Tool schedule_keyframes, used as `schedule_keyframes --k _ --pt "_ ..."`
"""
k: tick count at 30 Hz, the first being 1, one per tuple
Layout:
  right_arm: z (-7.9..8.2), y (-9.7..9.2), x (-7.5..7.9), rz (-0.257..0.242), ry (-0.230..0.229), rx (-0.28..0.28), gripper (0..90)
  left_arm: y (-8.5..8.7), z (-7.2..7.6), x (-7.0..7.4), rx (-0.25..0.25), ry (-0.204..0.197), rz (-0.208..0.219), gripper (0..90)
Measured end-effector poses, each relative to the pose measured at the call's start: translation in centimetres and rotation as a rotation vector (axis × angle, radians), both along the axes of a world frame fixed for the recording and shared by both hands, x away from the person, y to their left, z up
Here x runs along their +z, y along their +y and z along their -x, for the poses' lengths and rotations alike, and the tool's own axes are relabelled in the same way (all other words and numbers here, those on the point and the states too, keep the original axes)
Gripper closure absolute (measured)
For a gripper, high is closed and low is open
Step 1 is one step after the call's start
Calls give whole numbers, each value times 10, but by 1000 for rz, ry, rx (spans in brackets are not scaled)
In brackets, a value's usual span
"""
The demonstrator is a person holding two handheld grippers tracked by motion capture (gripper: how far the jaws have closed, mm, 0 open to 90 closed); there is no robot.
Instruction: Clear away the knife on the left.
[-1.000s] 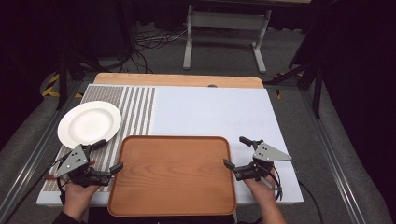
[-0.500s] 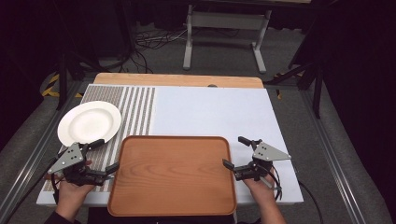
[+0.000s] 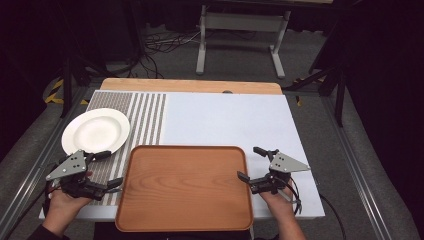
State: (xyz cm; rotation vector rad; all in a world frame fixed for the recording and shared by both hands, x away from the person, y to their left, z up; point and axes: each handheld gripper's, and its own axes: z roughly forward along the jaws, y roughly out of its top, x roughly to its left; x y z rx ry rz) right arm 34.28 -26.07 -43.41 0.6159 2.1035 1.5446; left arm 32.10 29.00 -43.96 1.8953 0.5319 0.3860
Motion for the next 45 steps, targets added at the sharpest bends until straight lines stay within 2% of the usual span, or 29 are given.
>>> schedule_keyframes --k 3,5,10,14,21,26,29,33,35,36,37,40,45 --pt "0 0 0 3 1 2 11 3 -1 5 -13 16 -16 56" --pt "0 0 0 3 2 6 11 4 -1 8 -16 17 -34 55" --pt "0 0 0 5 0 13 11 9 -1 14 -27 50 -89 49" --pt "0 -1 0 8 -1 8 11 11 0 16 -34 55 -114 67" --pt "-1 -2 1 4 -4 7 11 18 -1 19 -64 95 -171 104" --pt "-2 -4 2 7 -6 2 11 22 -1 22 -83 120 -234 108" --pt "-3 -4 2 10 -5 2 11 25 0 24 -82 115 -263 124" --pt "-4 -4 2 12 -3 6 11 29 -1 28 -98 129 -334 129" --pt "-4 -4 2 13 -3 7 11 30 -1 31 -104 136 -360 133" --pt "-4 -4 2 13 -3 7 11 30 -1 31 -104 136 -360 133" --pt "-4 -3 2 14 -4 7 11 31 -2 34 -114 141 -386 136" --pt "-4 -3 2 15 -2 9 11 32 -3 36 -131 152 -420 145" --pt "-4 -3 2 18 0 11 11 36 -7 35 -172 213 -452 171"
